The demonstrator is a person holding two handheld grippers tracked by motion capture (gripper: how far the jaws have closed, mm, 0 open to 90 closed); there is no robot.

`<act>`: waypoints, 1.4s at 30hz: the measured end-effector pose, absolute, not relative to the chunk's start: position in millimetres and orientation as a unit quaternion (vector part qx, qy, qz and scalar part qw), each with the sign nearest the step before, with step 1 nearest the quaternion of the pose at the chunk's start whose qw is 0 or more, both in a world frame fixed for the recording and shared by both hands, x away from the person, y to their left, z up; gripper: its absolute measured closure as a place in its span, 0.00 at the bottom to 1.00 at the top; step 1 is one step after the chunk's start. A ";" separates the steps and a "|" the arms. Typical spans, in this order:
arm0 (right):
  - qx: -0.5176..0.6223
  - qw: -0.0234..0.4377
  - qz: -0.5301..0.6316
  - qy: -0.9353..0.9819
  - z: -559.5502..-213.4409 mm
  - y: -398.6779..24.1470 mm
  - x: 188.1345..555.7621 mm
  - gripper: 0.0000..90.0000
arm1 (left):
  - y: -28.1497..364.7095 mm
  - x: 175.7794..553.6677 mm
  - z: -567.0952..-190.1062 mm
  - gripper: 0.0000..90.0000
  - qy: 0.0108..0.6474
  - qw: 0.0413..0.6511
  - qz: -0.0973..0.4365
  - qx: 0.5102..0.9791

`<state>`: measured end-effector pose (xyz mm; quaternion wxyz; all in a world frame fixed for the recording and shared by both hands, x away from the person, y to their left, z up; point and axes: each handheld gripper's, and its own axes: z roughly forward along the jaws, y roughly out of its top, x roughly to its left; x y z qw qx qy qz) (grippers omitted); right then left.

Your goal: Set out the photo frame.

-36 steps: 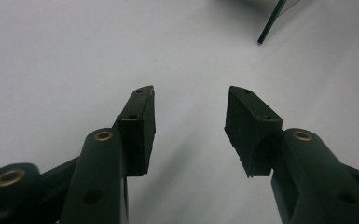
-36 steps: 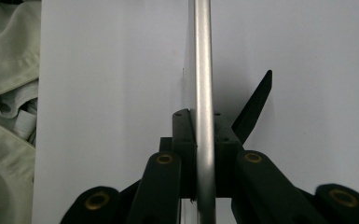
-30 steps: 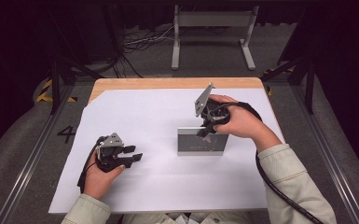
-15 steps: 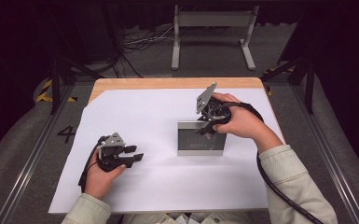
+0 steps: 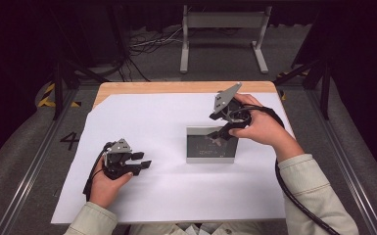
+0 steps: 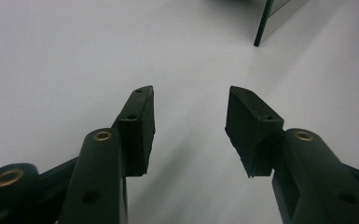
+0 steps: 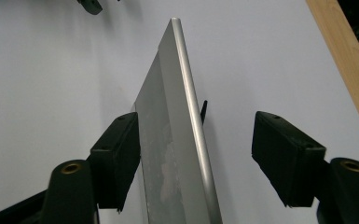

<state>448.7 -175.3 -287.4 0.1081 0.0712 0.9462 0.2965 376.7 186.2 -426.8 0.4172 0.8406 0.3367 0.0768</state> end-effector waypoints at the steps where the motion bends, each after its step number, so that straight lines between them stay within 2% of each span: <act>1: 0.073 0.110 0.300 0.945 -286.5 -177.9 447.2 0.36 | 185.8 376.9 -427.1 0.59 0.336 0.417 0.078 0.841; 22: 0.160 0.142 0.363 0.907 -279.7 -256.7 420.1 0.31 | 174.3 387.7 -424.9 0.53 0.327 0.417 0.075 0.845; 42: 0.225 0.168 0.384 0.879 -285.6 -312.7 408.4 0.31 | 183.9 389.1 -424.3 0.52 0.341 0.419 0.090 0.837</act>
